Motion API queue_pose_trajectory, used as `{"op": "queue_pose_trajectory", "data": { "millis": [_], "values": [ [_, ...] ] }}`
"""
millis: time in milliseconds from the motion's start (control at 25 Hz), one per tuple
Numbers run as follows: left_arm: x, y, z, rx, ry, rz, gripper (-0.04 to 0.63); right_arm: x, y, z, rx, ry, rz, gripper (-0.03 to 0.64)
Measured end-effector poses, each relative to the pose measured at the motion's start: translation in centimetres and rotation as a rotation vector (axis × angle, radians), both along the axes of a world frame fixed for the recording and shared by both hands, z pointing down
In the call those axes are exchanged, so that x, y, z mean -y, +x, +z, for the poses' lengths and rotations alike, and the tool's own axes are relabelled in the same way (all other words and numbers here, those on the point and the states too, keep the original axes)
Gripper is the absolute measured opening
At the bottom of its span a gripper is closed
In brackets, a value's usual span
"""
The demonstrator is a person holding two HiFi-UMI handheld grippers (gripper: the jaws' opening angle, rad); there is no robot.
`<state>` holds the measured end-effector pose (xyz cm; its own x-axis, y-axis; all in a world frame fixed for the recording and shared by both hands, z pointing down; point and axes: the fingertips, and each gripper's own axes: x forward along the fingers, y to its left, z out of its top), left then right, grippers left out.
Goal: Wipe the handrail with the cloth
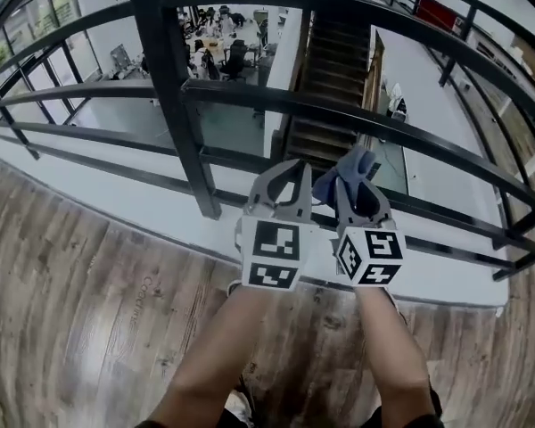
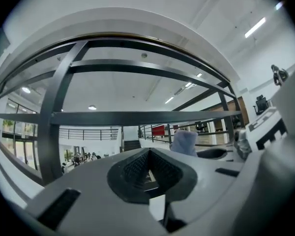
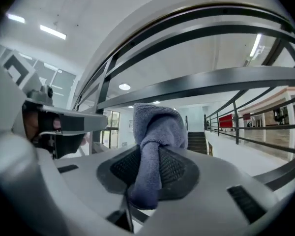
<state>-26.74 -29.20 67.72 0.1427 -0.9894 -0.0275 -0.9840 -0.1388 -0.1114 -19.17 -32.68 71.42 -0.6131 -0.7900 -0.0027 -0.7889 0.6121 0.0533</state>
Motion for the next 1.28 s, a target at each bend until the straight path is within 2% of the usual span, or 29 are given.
{"op": "queue_pose_trajectory", "data": {
  "millis": [40, 120, 200, 360, 440, 640, 760, 840, 960, 1080, 1280],
  "values": [
    [2.1, -0.5, 0.8, 0.013, 0.004, -0.022, -0.002, 2.2, -0.8, 0.5, -0.005, -0.004, -0.027, 0.097],
    [4.7, -2.9, 2.0, -0.001, 0.011, -0.078, -0.002, 4.8, -3.0, 0.4, 0.049, -0.012, -0.111, 0.097],
    [4.8, -6.4, 3.1, -0.029, 0.003, -0.129, -0.002, 5.1, -5.5, 0.6, 0.069, -0.025, -0.169, 0.095],
    [3.3, -11.8, 4.4, 0.007, -0.022, -0.208, -0.002, 4.7, -9.4, 1.8, -0.041, -0.013, -0.197, 0.095],
    [2.9, -14.0, 4.2, -0.011, -0.028, -0.24, -0.002, 4.8, -11.9, 1.5, -0.072, -0.018, -0.225, 0.095],
    [1.9, -16.4, 5.4, -0.066, -0.091, -0.266, -0.002, 4.9, -19.0, 2.4, -0.177, -0.069, -0.259, 0.095],
    [0.9, -18.5, 5.9, -0.041, -0.108, -0.31, -0.002, 4.4, -22.5, 3.0, -0.227, -0.094, -0.257, 0.096],
    [0.4, -19.7, 5.9, -0.042, -0.097, -0.339, -0.002, 4.4, -24.0, 4.1, -0.303, -0.113, -0.242, 0.095],
    [0.2, -19.6, 5.9, -0.049, -0.1, -0.345, -0.002, 5.0, -24.5, 5.4, -0.404, -0.109, -0.218, 0.095],
    [0.7, -18.5, 5.9, -0.051, -0.103, -0.331, -0.002, 5.5, -23.5, 5.7, -0.425, -0.099, -0.209, 0.095],
    [1.7, -15.9, 6.7, -0.11, -0.14, -0.293, -0.002, 6.0, -20.2, 5.7, -0.445, -0.1, -0.186, 0.095]
  ]
}}
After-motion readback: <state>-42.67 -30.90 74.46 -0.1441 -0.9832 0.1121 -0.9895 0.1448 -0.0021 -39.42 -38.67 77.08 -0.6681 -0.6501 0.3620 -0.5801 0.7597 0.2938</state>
